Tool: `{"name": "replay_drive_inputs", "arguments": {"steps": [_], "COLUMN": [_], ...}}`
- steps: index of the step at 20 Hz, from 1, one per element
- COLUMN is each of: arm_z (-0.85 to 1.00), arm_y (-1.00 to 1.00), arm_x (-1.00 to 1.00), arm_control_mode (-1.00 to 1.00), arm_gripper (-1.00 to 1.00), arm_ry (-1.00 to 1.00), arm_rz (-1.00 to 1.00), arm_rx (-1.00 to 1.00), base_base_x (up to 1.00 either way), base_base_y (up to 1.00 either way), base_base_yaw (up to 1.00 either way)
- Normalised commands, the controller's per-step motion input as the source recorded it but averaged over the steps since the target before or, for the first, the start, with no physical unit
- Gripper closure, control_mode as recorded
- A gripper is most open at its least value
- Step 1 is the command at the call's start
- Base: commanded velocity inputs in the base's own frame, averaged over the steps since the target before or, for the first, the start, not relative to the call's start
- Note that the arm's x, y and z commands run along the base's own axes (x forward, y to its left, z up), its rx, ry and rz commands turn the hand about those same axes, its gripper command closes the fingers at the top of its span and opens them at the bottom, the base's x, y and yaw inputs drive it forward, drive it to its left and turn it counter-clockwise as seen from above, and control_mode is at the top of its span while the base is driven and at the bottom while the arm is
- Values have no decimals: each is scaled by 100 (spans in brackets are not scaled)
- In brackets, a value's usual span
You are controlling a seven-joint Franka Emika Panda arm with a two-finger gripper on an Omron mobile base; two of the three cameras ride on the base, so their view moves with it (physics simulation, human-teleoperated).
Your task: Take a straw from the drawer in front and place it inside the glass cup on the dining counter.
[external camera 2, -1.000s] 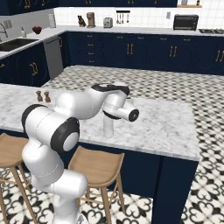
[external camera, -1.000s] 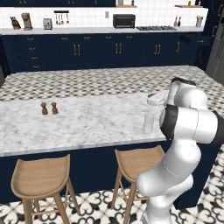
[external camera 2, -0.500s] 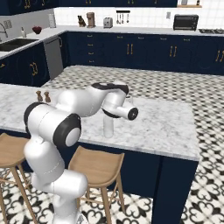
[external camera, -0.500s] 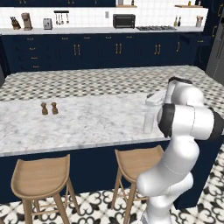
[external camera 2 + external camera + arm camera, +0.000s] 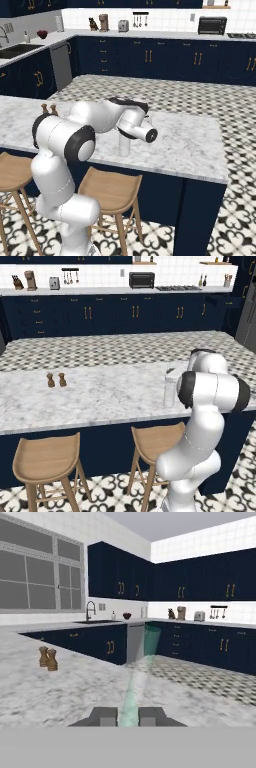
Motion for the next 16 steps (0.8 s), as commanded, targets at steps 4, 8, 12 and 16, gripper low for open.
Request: {"name": "replay_drive_inputs", "arguments": {"steps": [4, 8, 12, 16], "arm_z": [-9, -11, -11, -3], "arm_y": [0, 0, 2, 2], "arm_x": [-37, -42, -4, 1], "arm_control_mode": [-100, -100, -100, -100], "arm_gripper": [100, 100, -100, -100], "arm_ry": [-4, -5, -1, -1], "arm_rz": [0, 0, 0, 0], "arm_rx": [0, 0, 0, 0], "base_base_x": [0, 0, 0, 0], "base_base_y": [0, 0, 0, 0], "base_base_yaw": [0, 0, 0, 0]}}
